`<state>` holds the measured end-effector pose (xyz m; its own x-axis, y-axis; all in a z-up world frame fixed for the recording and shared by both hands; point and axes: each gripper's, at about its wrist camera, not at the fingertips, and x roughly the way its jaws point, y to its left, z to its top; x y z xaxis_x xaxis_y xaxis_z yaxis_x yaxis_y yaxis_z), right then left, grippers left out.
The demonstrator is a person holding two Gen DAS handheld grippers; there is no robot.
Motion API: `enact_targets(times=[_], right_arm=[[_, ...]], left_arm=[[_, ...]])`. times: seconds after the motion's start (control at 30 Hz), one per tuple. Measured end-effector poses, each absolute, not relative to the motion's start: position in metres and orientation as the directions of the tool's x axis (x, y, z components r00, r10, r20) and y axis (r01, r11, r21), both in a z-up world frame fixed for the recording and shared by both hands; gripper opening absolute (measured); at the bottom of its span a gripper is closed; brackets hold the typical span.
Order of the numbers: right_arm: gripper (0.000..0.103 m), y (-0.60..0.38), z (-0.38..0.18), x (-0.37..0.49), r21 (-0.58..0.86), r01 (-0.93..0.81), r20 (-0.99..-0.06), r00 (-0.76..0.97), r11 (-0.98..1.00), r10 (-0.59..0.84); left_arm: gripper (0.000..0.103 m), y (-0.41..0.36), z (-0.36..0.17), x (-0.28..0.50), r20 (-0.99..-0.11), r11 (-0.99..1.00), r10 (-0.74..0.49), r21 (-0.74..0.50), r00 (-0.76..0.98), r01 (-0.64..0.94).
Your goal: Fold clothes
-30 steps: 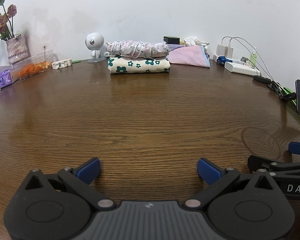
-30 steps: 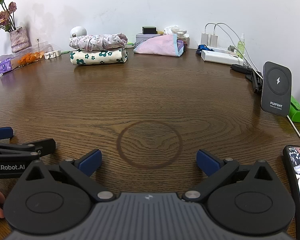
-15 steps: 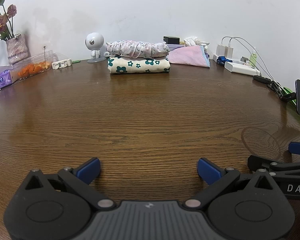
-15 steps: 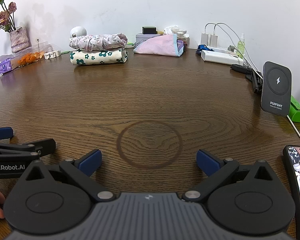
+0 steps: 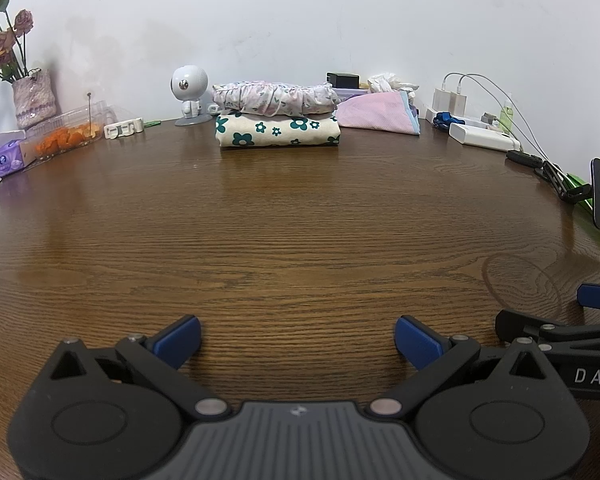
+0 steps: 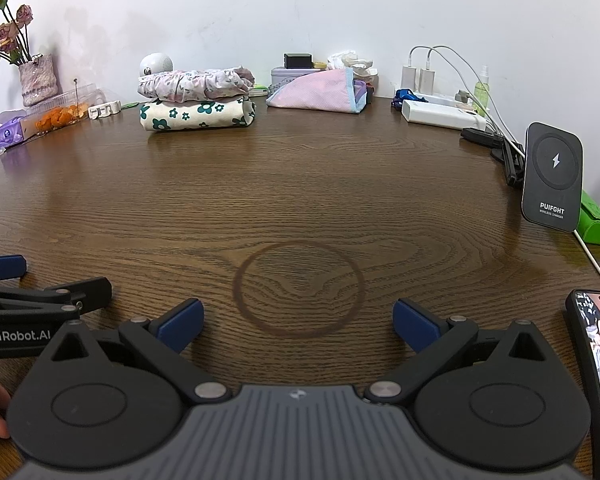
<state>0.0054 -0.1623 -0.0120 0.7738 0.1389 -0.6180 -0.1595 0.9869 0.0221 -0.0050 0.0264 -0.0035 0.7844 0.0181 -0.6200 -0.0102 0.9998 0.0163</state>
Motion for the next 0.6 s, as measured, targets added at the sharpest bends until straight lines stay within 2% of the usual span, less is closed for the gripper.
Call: enact_targets(times=[0.6], right_arm=[[0.102,-0.1632,-0.0118,0.0065,0.022,-0.161,-0.618,0.774,0.987,0.14]], left_arm=[[0.103,0.0257,-0.0034,-0.0049,-0.62,1.0,0.018,0.016,0.784,-0.01]])
